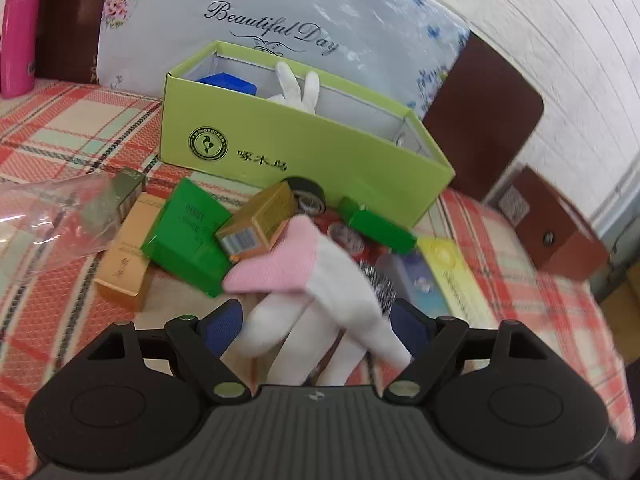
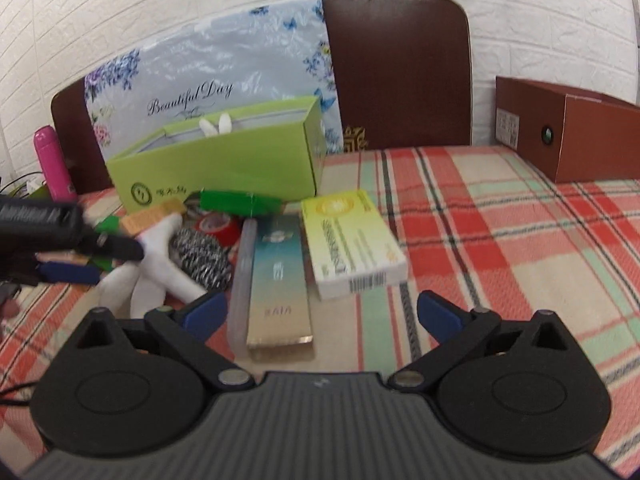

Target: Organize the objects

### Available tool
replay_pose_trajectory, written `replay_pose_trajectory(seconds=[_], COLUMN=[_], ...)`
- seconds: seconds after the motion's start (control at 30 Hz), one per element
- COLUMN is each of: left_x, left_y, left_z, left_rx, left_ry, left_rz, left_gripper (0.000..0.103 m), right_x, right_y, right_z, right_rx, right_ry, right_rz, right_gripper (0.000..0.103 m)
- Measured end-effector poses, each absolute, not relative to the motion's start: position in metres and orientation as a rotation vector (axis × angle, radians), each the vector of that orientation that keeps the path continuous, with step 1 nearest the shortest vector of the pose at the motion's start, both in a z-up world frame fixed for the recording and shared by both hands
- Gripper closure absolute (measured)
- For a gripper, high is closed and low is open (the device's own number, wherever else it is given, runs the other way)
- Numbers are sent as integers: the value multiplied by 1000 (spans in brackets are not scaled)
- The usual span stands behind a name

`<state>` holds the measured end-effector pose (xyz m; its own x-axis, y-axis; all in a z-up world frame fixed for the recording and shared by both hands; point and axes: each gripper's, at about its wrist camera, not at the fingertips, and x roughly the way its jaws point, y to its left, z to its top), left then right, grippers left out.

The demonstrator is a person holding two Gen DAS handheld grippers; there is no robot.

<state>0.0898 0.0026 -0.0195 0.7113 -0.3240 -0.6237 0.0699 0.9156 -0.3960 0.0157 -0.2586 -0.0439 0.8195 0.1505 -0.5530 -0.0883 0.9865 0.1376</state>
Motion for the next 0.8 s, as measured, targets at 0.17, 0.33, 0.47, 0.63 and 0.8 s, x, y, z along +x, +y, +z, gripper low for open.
replay_pose_trajectory(seconds=[0.17, 0.33, 0.47, 0.63, 0.8], left_x=[112, 98, 66, 32, 29], left_y=[-2, 17, 34, 41, 41], left_z=[-23, -10, 7, -7, -29], left_rx=[-358, -359, -314, -220, -236], left_ry=[754, 749, 735, 814, 875], left_rz=[-250, -327, -389, -420, -393], left_gripper=[86, 99, 99, 99, 91], right_x=[10, 17, 29, 40, 32], right_y=[-252, -245, -240, -235, -236], right_z=[-43, -43, -49, -55, -55], right_rx=[87, 50, 31, 4, -1], right_ry=[584, 584, 624, 651, 680], right_rz=[137, 164, 180, 209, 248], right_gripper=[0, 3, 12, 39, 53])
